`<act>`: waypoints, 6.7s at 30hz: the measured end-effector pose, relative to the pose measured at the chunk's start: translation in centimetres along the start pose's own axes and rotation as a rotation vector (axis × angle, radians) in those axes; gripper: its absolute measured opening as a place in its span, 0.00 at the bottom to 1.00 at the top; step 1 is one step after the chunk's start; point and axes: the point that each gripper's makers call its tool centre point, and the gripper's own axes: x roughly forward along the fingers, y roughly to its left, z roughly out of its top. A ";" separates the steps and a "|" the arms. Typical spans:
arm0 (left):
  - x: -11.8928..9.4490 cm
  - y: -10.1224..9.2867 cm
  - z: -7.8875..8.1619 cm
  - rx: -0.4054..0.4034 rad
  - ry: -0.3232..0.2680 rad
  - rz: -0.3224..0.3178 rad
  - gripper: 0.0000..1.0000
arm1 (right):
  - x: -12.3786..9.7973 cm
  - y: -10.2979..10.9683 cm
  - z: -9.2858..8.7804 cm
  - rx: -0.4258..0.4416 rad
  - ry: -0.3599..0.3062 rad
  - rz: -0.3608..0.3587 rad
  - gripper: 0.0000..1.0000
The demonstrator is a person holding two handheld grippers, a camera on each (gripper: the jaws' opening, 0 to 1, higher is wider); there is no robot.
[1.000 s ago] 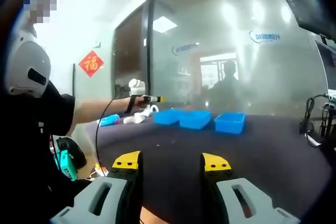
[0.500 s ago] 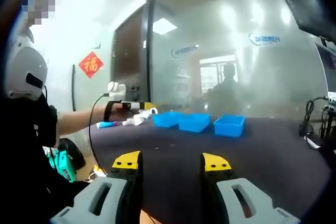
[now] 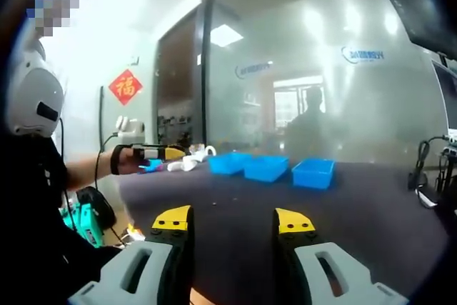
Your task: Sort the screws, nuts, and washers into the corresponding bins
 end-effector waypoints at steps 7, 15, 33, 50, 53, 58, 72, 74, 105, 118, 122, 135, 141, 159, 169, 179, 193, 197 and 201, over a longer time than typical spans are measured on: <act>-2.8 -0.7 -1.9 -0.015 0.036 -0.001 0.47 | 0.2 0.0 0.1 0.000 -0.002 -0.002 0.40; -5.4 -2.3 -2.4 -0.021 0.030 -0.065 0.50 | 0.5 0.1 -0.3 -0.010 0.020 0.003 0.40; -6.8 -4.0 -3.4 0.049 0.088 -0.170 0.49 | 0.8 0.7 -0.8 -0.005 0.035 0.017 0.40; -4.1 -5.8 -3.3 0.053 0.146 -0.244 0.49 | 0.6 1.1 -2.1 -0.040 0.076 0.025 0.40; -3.4 -6.1 -3.3 0.082 0.166 -0.261 0.49 | 0.5 1.1 -2.3 -0.037 0.077 0.029 0.41; -2.3 -6.6 -3.2 0.080 0.198 -0.302 0.49 | 0.4 1.2 -2.3 -0.036 0.071 0.033 0.41; 3.3 -5.3 -3.9 0.137 0.351 -0.332 0.39 | -0.2 0.4 -2.6 -0.023 0.061 0.013 0.41; 4.0 -5.3 -4.0 0.122 0.372 -0.337 0.41 | -0.3 0.4 -2.6 -0.022 0.060 0.009 0.41; 7.0 -9.0 -8.8 0.155 0.687 -0.411 0.43 | -1.2 -1.1 -2.9 0.002 0.051 -0.023 0.41; 7.4 -9.0 -11.1 0.180 0.760 -0.395 0.42 | -1.1 -1.0 -3.3 0.014 0.046 -0.019 0.41; 7.5 -8.9 -11.3 0.182 0.763 -0.391 0.38 | -1.3 -1.0 -3.3 0.016 0.044 -0.021 0.41; 7.8 -8.4 -12.0 0.188 0.761 -0.355 0.21 | -1.3 -0.9 -3.3 0.019 0.039 -0.020 0.41; 7.9 -8.6 -12.1 0.204 0.745 -0.355 0.13 | -1.1 -0.7 -3.4 0.017 0.041 -0.016 0.41; 7.2 -9.0 -11.9 0.126 0.697 -0.360 0.06 | -1.0 -0.5 -3.1 0.016 0.035 -0.013 0.41; 6.4 -8.0 -9.5 0.003 0.548 -0.309 0.06 | -0.6 -0.3 -3.0 0.010 0.038 -0.004 0.41; 5.3 -5.6 -6.4 -0.034 0.353 -0.183 0.06 | -0.1 0.1 -2.4 0.001 0.033 0.003 0.41; 4.8 -1.4 -3.1 0.001 0.164 0.043 0.06 | 0.4 0.5 -2.1 0.000 0.024 0.014 0.41; 5.1 -0.4 -2.4 -0.024 0.128 0.088 0.06 | 0.4 0.7 -2.2 0.000 0.028 0.016 0.41; 5.6 0.9 -2.7 -0.017 0.150 0.122 0.06 | 0.2 0.5 -2.2 -0.001 0.029 0.013 0.41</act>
